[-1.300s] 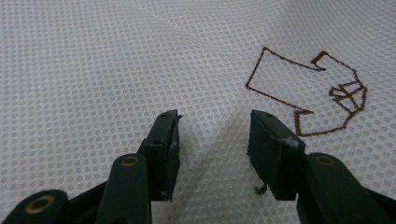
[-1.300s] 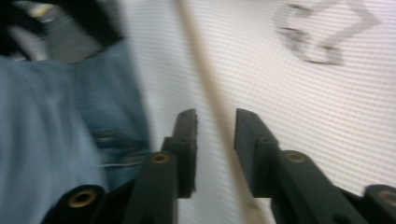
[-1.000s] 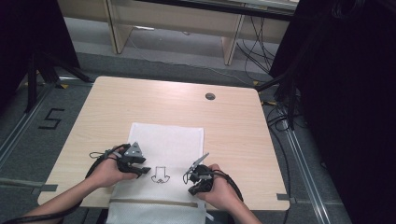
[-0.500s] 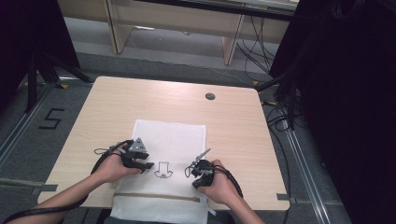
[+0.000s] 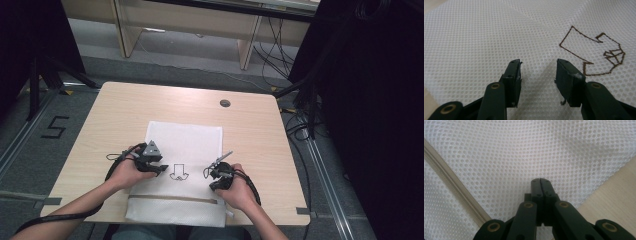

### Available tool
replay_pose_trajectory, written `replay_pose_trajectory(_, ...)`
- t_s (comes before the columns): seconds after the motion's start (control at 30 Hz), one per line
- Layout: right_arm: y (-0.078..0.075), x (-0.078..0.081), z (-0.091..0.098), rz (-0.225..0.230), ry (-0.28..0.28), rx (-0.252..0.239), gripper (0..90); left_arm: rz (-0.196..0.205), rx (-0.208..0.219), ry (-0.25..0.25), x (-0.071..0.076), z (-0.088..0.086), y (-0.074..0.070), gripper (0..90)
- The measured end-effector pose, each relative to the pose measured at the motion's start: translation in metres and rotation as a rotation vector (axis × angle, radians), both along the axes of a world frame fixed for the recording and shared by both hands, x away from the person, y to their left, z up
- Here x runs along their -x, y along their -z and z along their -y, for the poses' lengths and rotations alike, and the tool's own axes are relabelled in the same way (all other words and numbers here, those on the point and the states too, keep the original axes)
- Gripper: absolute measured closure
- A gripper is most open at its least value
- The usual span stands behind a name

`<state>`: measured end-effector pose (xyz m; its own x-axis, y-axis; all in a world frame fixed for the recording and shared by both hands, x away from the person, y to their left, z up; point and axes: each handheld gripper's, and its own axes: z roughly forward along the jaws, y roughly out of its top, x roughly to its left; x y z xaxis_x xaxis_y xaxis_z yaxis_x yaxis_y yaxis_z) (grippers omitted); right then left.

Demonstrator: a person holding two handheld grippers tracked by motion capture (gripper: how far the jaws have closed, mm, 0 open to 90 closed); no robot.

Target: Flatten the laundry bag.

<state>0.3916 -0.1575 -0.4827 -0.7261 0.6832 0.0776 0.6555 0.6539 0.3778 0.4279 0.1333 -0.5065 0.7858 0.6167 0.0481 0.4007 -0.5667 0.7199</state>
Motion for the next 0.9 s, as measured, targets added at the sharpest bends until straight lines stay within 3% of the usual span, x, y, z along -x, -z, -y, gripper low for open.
replay_pose_trajectory(0.03, 0.000, 0.000, 0.000, 0.006, 0.004, -0.004, 90.0, 0.008, 0.006, 0.001, 0.001, -0.002, -0.004, 55.6)
replay_pose_trajectory(0.07, 0.000, 0.000, 0.000, 0.008, 0.008, -0.007, 90.0, -0.014, 0.031, -0.006, 0.004, -0.004, -0.007, 56.6)
replay_pose_trajectory(0.2, -0.001, 0.002, 0.002, 0.020, 0.016, -0.006, 90.0, -0.075, 0.065, 0.039, 0.025, -0.013, -0.022, 73.3)
replay_pose_trajectory(0.37, -0.010, 0.011, 0.009, 0.026, 0.031, -0.021, 90.0, -0.149, -0.001, 0.090, 0.045, -0.021, -0.020, 79.7)
replay_pose_trajectory(0.4, -0.010, 0.014, 0.010, 0.024, 0.024, -0.021, 90.0, -0.158, -0.070, 0.145, 0.044, -0.024, -0.020, 79.6)
replay_pose_trajectory(0.43, -0.009, 0.016, 0.011, 0.021, 0.022, -0.021, 90.0, -0.178, -0.074, 0.135, 0.045, -0.023, -0.016, 79.5)
replay_pose_trajectory(0.57, -0.004, 0.019, 0.011, -0.006, 0.025, -0.005, 90.0, -0.179, -0.111, 0.131, 0.044, -0.019, -0.008, 79.3)
replay_pose_trajectory(0.67, -0.001, 0.017, 0.009, -0.012, 0.030, 0.009, 90.0, -0.158, -0.116, 0.128, 0.043, -0.017, -0.008, 79.5)
replay_pose_trajectory(0.73, -0.001, 0.016, 0.008, -0.017, 0.041, 0.011, 90.0, -0.151, -0.088, 0.099, 0.043, -0.016, -0.006, 79.6)
replay_pose_trajectory(0.83, -0.001, 0.012, 0.007, 0.020, 0.023, 0.018, 90.0, -0.144, -0.095, 0.104, 0.039, -0.017, -0.006, 79.6)
replay_pose_trajectory(0.87, -0.001, 0.012, 0.006, 0.012, 0.040, 0.016, 90.0, -0.151, -0.068, 0.071, 0.040, -0.015, -0.005, 79.6)
replay_pose_trajectory(0.9, -0.001, 0.012, 0.006, 0.012, 0.040, 0.016, 90.0, -0.151, -0.068, 0.071, 0.040, -0.015, -0.005, 79.6)
